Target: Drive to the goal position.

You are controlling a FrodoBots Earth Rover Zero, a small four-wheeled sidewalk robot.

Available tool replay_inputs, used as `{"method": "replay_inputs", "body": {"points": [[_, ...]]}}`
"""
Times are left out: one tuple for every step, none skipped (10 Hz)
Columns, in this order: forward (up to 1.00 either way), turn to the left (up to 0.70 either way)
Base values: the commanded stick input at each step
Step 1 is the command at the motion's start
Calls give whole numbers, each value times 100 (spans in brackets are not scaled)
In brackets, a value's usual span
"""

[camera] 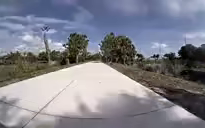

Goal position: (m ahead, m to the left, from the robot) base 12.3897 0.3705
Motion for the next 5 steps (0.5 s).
{"method": "replay_inputs", "body": {"points": [[85,0],[85,0],[85,0],[85,0],[85,0]]}}
